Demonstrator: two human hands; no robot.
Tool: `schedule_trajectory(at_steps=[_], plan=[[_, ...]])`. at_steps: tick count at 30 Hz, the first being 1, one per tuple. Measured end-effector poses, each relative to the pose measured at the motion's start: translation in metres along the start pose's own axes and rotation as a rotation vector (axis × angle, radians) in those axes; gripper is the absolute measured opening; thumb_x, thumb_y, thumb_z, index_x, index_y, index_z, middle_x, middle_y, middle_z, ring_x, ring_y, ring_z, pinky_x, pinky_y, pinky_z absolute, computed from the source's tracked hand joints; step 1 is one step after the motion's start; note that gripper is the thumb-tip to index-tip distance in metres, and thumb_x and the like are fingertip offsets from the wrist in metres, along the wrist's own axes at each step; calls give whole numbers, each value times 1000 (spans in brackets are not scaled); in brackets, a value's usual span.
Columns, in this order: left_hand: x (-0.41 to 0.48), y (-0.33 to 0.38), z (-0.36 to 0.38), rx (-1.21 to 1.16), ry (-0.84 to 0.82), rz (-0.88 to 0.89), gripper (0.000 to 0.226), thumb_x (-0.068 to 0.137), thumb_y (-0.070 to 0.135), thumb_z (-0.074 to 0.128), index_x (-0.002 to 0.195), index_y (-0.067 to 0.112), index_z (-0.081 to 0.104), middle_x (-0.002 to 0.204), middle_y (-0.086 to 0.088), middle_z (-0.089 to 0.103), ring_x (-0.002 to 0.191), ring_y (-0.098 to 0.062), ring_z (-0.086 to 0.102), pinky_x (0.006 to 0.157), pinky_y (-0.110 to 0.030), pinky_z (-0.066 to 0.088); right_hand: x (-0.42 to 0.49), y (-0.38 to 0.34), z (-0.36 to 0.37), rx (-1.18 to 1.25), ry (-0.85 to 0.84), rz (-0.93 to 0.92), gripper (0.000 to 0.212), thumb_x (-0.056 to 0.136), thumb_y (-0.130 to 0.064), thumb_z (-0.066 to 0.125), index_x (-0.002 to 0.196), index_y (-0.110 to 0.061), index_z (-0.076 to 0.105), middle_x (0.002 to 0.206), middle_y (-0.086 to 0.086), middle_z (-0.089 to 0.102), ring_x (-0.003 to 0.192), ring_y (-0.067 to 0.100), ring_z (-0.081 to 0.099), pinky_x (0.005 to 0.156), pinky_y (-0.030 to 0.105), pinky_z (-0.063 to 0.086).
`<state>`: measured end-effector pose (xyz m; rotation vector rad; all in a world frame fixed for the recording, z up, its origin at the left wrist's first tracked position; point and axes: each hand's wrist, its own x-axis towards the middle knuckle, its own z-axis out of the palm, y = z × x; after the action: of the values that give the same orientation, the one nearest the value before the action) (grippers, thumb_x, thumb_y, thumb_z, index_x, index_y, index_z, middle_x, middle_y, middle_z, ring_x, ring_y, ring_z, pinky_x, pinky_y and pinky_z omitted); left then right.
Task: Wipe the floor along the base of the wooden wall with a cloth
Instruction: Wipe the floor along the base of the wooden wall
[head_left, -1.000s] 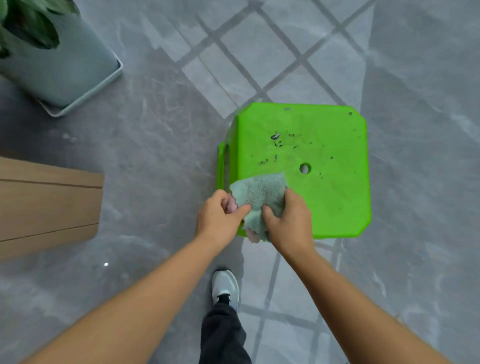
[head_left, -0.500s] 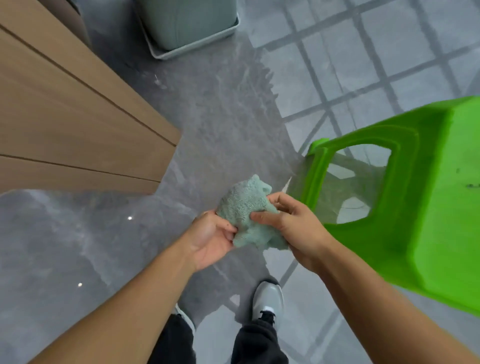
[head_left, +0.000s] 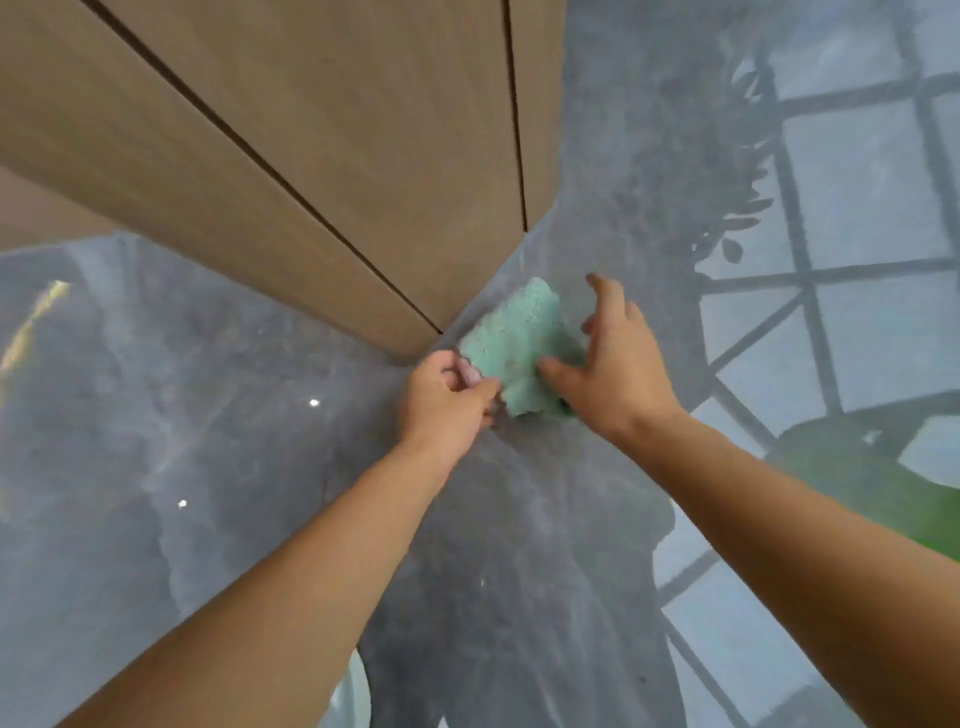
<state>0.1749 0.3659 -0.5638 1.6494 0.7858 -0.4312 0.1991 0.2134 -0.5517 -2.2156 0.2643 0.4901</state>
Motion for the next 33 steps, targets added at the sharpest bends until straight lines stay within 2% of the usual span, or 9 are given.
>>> schedule_trajectory(at_steps=[2,4,7,10,12,19,25,29,33], plan=[[29,-29,-10,301,236,249,20,78,34,72,89,21,63,90,-4,73,85,-24,69,77,-40,55,13,6,25,-295,187,-281,86,73,-33,73,145,-25,28,129,15,47,114,36,45,91,50,45],[29,-58,-23,524,443,376,43,78,51,65,106,18,66,110,-8,71,103,-29,63,92,-36,45,13,6,42,-354,245,-455,74,74,-43,65,141,-30,37,134,17,46,120,37,41,95,51,39],[11,-99,-41,827,517,405,66,86,49,59,134,5,55,145,-20,52,130,-43,49,110,-42,34,11,3,53,-561,85,-499,61,82,-58,51,139,-38,44,148,21,37,135,42,31,108,56,30],[0,-121,-43,1038,455,291,79,92,60,38,156,14,29,166,-19,22,153,-43,19,123,-53,17,13,9,61,-748,-177,-506,63,88,-60,43,147,-43,28,161,22,8,147,44,6,117,57,16],[-4,-127,-39,1071,428,252,83,91,64,27,159,18,18,169,-17,13,155,-43,9,125,-55,11,6,13,72,-782,-235,-577,66,88,-61,42,149,-44,22,163,21,0,148,45,-1,118,57,13],[5,-142,-34,1102,547,325,81,91,65,29,157,19,23,167,-16,21,154,-41,15,123,-55,12,33,40,59,-839,-211,-733,59,90,-63,34,146,-46,26,165,7,8,150,35,10,118,53,17],[8,-146,-33,1114,574,328,82,91,65,28,157,17,24,166,-18,21,154,-43,15,123,-55,10,117,27,-11,-899,54,-143,74,86,-72,24,151,-39,16,164,17,0,149,41,-2,119,59,8],[6,-145,-34,1116,575,342,82,90,62,33,157,15,25,165,-20,23,152,-45,17,122,-57,10,63,12,42,-909,-80,-438,91,81,-71,42,153,-22,15,157,37,-3,146,48,-7,119,56,-1],[4,-141,-37,1111,542,338,84,82,50,32,157,13,26,166,-21,23,153,-45,17,121,-61,17,-20,6,113,-732,-369,-722,76,86,-60,45,150,-24,25,157,35,0,147,48,-5,118,57,-4]])
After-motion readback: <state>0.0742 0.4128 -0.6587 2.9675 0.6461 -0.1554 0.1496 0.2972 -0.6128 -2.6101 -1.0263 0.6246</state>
